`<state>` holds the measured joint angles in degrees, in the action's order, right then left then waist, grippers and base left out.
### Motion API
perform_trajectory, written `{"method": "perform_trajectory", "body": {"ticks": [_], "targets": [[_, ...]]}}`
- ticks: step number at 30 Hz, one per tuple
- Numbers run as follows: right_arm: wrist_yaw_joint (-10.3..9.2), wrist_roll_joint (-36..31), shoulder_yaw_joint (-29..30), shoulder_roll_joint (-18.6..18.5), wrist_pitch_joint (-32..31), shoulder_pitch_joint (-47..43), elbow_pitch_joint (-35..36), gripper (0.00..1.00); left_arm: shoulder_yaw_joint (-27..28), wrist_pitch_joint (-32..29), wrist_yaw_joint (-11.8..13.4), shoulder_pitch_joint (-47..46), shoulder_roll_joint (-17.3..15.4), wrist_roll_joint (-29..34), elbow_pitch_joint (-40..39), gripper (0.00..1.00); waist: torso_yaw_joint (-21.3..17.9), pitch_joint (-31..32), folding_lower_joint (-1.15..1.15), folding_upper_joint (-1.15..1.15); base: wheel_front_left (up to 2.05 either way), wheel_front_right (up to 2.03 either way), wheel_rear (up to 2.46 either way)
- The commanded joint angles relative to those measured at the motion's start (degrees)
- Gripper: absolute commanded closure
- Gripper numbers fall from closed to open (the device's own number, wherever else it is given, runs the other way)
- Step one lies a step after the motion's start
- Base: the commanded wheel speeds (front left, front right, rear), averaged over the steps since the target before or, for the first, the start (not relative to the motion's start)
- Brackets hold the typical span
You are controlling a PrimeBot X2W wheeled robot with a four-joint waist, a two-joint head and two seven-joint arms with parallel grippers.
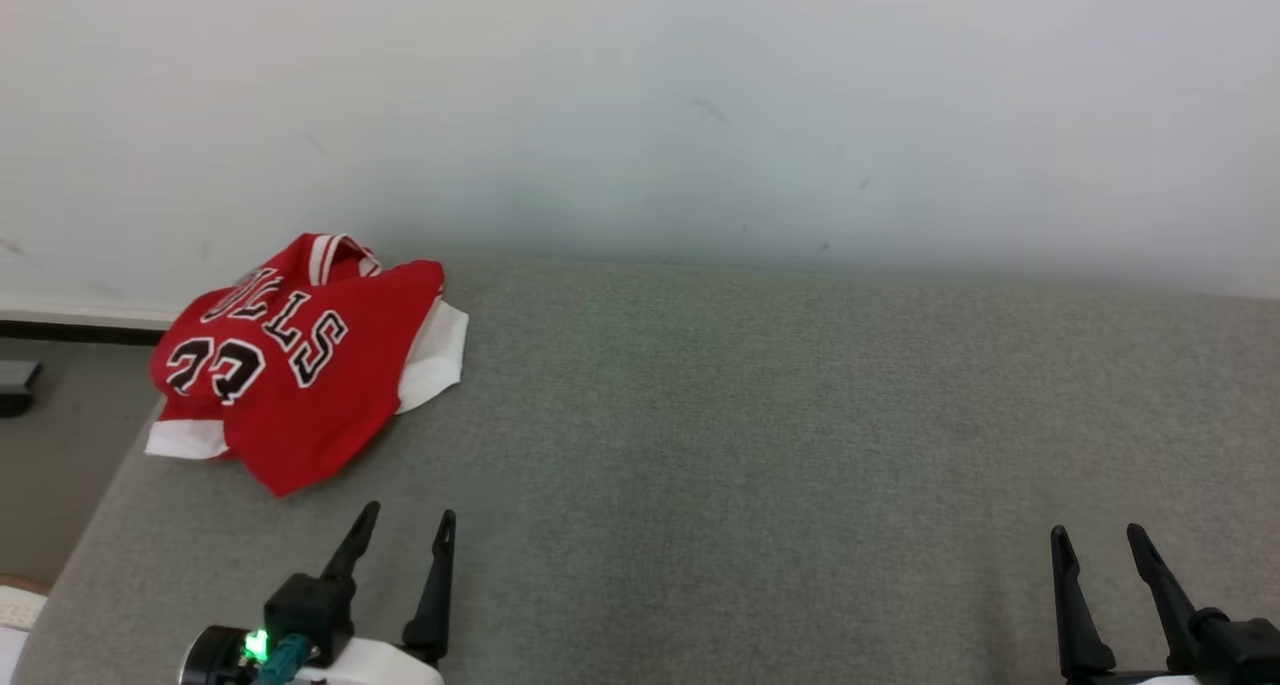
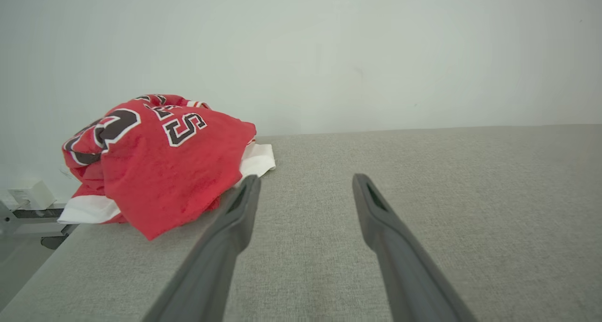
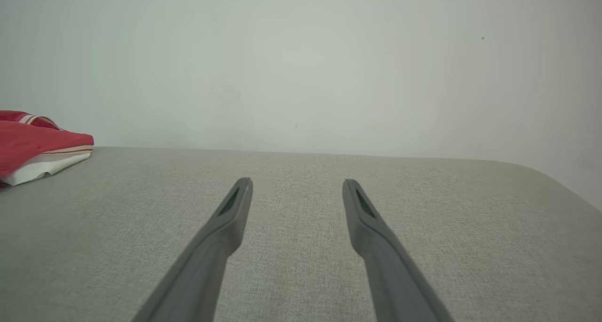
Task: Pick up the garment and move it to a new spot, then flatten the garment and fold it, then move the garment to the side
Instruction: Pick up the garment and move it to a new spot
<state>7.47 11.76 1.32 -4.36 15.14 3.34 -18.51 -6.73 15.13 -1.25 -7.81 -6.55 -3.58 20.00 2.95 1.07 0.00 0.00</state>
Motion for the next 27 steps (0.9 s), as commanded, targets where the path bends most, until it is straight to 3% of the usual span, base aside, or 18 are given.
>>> {"method": "perform_trajectory", "body": {"ticks": [1, 14, 27], "targets": [[0.04, 0.41, -0.05, -0.21, 0.02, -0.43, -0.05, 0.0, 0.2, 0.04, -0.21, -0.36, -0.26, 0.45, 0.16, 0.0, 2.01, 0.3, 0.0, 0.0, 0.0, 0.0, 0.0], [0.04, 0.87, -1.65, 0.56, 0.0, -0.26, -0.47, 0.0, 1.58, 0.04, 0.08, 1.89, -1.1, -0.02, -0.22, 0.0, 12.37, 1.19, 0.0, 0.0, 0.0, 0.0, 0.0], [0.04, 0.95, -2.93, 0.99, 0.0, 0.26, -0.25, 0.0, 3.64, 0.04, 0.53, 1.03, -1.26, -1.49, -1.09, 0.0, 11.91, 0.06, 0.0, 0.0, 0.0, 0.0, 0.0]]}}
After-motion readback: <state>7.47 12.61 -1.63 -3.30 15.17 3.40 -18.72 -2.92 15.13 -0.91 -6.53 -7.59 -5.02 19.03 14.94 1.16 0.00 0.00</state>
